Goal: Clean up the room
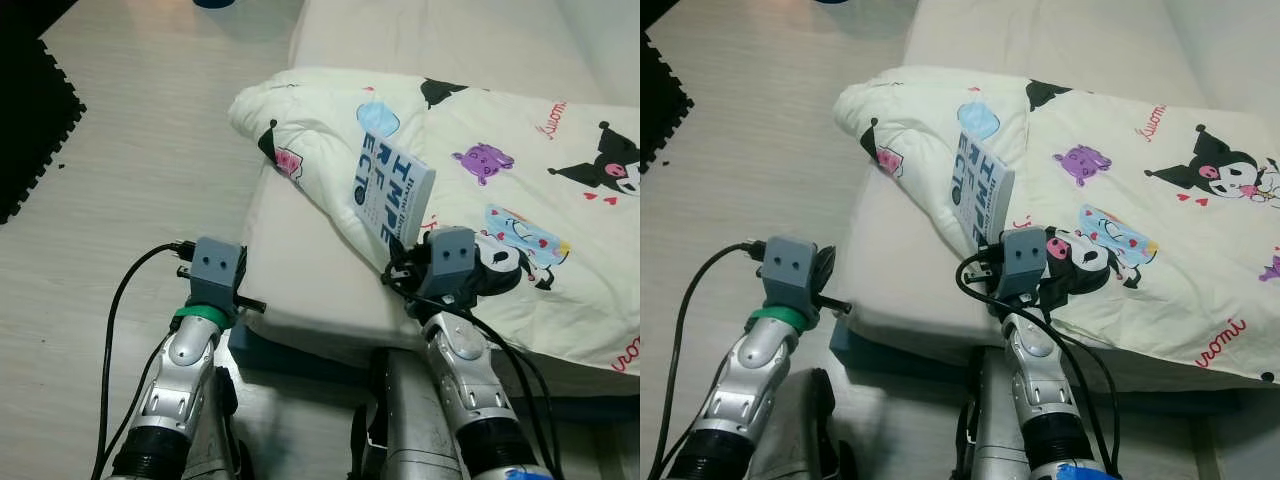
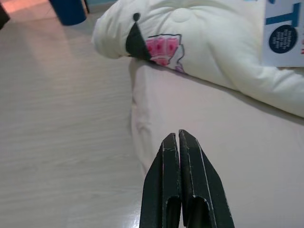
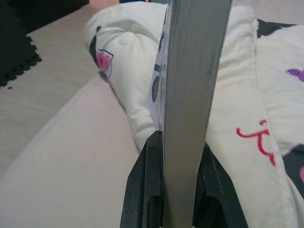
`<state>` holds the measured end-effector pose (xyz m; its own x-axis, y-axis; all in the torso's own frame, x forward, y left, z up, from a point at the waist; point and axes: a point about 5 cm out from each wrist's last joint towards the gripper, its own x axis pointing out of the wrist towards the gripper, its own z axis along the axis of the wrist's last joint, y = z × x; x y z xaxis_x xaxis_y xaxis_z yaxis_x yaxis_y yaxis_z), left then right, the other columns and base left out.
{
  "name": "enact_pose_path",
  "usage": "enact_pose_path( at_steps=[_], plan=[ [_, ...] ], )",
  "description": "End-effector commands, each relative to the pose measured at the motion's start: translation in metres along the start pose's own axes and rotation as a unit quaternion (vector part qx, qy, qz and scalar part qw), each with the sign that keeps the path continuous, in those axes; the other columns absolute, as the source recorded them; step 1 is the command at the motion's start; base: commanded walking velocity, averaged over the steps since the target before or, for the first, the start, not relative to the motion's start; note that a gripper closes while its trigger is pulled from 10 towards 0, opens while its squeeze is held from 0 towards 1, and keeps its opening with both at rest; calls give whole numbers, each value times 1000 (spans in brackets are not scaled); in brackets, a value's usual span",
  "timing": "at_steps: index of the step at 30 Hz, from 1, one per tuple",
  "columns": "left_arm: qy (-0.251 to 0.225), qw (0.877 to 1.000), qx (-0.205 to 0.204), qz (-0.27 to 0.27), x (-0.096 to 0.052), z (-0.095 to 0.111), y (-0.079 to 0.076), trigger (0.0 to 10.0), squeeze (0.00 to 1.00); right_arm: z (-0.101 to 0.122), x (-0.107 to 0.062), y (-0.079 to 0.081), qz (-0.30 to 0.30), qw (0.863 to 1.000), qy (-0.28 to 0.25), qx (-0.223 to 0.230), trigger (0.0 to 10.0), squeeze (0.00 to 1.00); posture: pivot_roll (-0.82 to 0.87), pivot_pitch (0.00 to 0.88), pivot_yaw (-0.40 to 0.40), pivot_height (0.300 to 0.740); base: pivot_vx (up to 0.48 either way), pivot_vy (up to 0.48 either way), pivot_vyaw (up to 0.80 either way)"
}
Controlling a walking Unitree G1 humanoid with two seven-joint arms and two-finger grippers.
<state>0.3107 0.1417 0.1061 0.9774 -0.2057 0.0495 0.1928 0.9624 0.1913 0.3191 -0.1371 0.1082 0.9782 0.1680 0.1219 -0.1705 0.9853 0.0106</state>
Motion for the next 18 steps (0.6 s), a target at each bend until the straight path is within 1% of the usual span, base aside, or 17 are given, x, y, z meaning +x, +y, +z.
enact_pose_path(
  at_steps=[1,4,8,9,12,18],
  plan=[
    [9,1000,11,-16,-4,-7,-7,10000,0,-16,-9,-1,-11,1000,28,2,10000,0,17,147,0,589,0,0,0],
    [6,999,18,-26,-3,-7,-11,10000,0,-20,-12,0,-16,999,35,-1,10000,0,16,148,2,599,0,0,0],
    [7,999,19,-27,-3,-7,-12,10000,0,-21,-13,0,-20,999,38,-1,10000,0,15,149,2,604,0,0,0],
    [13,1000,13,-17,-2,-10,-13,10000,0,-25,-15,-1,-25,999,44,-6,10000,0,15,149,2,614,0,0,0],
    [19,1000,6,-8,-2,-13,-14,10000,0,-28,-16,0,-28,998,47,-10,10000,0,14,151,2,624,0,0,0],
    [17,1000,8,-11,-3,-14,-15,10000,0,-30,-17,1,-30,999,45,-10,10000,0,13,152,3,644,0,0,0]
  ],
)
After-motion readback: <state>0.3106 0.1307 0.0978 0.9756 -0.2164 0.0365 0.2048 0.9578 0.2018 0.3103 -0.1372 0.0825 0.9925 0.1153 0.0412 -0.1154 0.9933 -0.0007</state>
